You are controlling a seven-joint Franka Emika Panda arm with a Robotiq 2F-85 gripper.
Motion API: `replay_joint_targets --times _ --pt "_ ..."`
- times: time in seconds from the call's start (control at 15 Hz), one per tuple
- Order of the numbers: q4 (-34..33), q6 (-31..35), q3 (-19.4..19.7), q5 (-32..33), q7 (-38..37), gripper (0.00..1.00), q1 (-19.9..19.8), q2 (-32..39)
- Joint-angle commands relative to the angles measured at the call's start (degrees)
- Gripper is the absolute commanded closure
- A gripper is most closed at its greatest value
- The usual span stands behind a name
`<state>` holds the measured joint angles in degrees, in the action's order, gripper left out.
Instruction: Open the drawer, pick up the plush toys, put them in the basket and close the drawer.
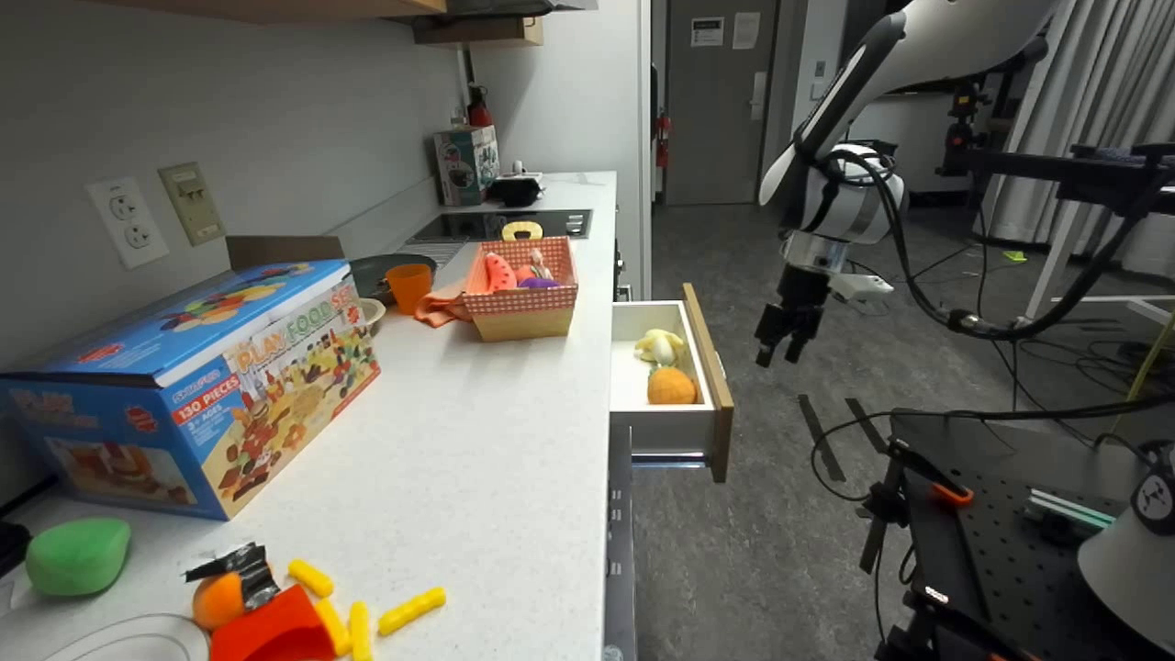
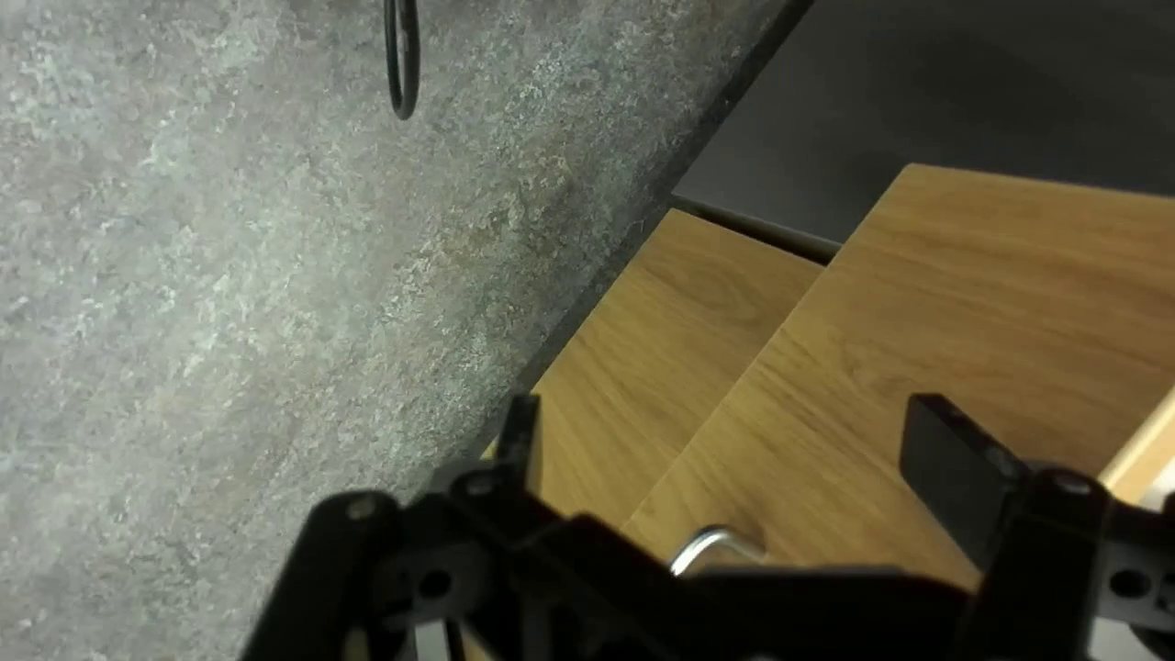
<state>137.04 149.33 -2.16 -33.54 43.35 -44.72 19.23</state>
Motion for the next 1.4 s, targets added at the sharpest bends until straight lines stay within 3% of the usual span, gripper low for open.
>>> replay_joint_targets --times 0.0,0.07,0.47,0.67,0.73,0.93,1.2,1.33 --pt "9.81 7.35 1.35 1.48 4.63 0.00 5.42 -7.69" --pt "3.90 3.22 2.13 -0.54 3.20 0.00 4.44 -2.73" --pt "8.64 7.94 2.99 0.37 3.50 0.00 7.89 -6.32" --pt "8.89 11.81 2.44 -0.04 5.44 0.00 9.94 -11.57" --pt "9.61 12.77 0.37 0.98 4.93 0.00 9.01 -14.35" --pt "7.56 13.60 -1.38 3.21 5.22 0.00 11.41 -17.70" --pt "1.57 13.14 -3.75 9.10 7.84 0.00 13.54 -13.48" --pt "-1.50 13.49 -4.00 11.75 5.26 0.00 14.17 -9.42"
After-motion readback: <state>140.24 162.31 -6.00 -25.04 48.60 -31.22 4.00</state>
